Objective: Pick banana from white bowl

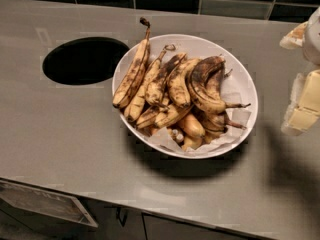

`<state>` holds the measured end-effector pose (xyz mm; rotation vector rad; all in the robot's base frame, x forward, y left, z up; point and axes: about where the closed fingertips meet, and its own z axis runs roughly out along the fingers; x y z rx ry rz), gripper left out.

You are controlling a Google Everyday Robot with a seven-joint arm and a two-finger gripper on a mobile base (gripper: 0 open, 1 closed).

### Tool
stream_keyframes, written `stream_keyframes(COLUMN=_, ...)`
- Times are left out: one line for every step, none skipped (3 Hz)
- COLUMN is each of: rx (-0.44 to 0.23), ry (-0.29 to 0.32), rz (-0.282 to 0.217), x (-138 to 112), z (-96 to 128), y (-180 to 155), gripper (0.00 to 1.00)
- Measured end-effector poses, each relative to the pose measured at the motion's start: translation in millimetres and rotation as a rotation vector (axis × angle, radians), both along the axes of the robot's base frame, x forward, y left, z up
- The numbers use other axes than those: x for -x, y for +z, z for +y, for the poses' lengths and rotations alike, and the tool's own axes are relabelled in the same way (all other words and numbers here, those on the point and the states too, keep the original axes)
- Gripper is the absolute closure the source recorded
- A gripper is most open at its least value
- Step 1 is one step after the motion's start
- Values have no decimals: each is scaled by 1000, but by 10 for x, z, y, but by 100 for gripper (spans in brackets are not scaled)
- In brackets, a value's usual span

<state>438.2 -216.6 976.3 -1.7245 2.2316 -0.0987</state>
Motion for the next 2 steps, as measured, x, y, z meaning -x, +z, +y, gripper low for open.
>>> stream_keyframes(rx=0, ry=0, rz=0, x=0, z=1, y=0, gripper=0)
stream_keyframes(rx=13, ry=18, rz=-7, x=-23, z=135, y=33, gripper=0)
